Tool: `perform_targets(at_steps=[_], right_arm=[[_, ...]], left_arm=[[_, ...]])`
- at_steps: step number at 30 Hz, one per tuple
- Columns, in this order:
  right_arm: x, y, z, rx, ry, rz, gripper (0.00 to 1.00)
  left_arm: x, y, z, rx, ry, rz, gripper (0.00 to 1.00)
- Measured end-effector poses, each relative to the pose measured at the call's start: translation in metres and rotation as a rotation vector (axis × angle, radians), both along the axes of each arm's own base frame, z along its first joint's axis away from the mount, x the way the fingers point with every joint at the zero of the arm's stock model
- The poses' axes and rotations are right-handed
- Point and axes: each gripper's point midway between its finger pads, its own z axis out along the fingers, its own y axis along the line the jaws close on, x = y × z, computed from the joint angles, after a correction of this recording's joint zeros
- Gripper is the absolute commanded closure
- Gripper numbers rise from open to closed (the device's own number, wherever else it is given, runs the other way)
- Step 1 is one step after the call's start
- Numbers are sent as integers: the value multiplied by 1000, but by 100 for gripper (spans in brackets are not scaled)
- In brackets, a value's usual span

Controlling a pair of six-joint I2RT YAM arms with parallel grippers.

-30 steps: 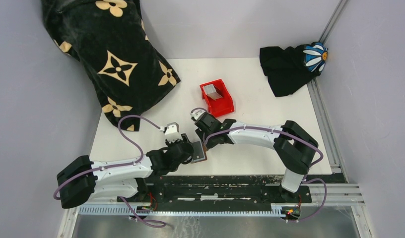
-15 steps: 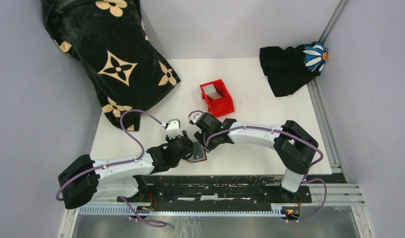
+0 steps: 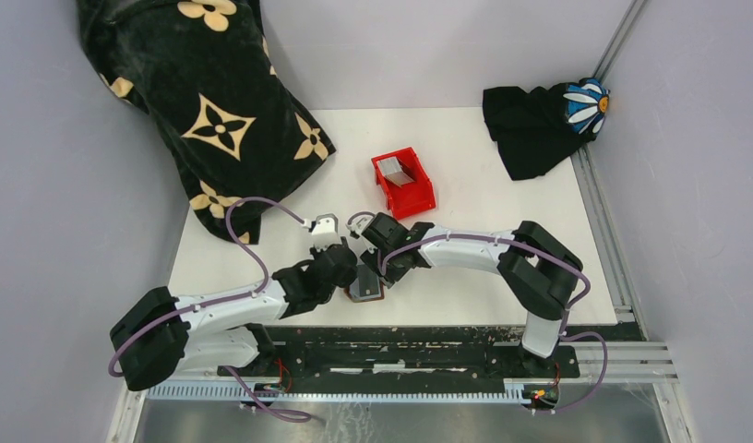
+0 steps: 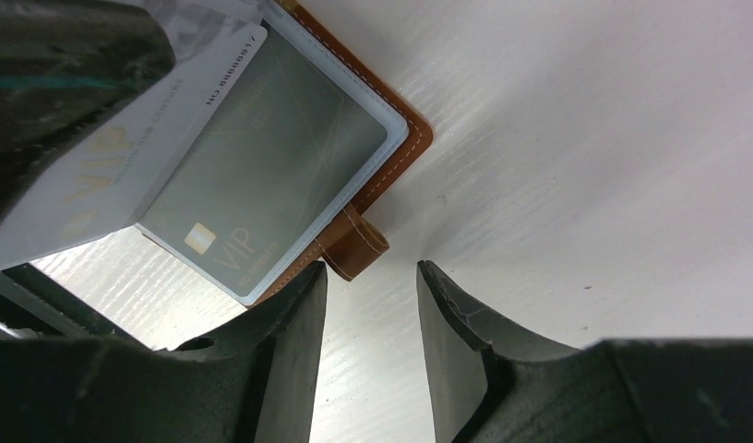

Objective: Put the credit cards into the card holder
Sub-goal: Close the card holder at the center of the board.

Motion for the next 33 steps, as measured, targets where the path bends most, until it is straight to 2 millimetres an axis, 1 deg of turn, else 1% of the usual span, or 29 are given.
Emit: perform_targets(at_steps=[5,13,26,33], right_arm=[[-1,-1,-6,-11,9,7,52],[2,2,-6,-8,-10,28,52],[12,7,-5,-25,-61,68,52],[20,10,-2,-35,-130,74,56]], left_arm=[[2,-1,2,-8,0,-7,65],[6,1,-3,9,11,-12,65],[8,-3,-4,-10,23,-27,66],[10,-2,-5,-13,24,-24,67]])
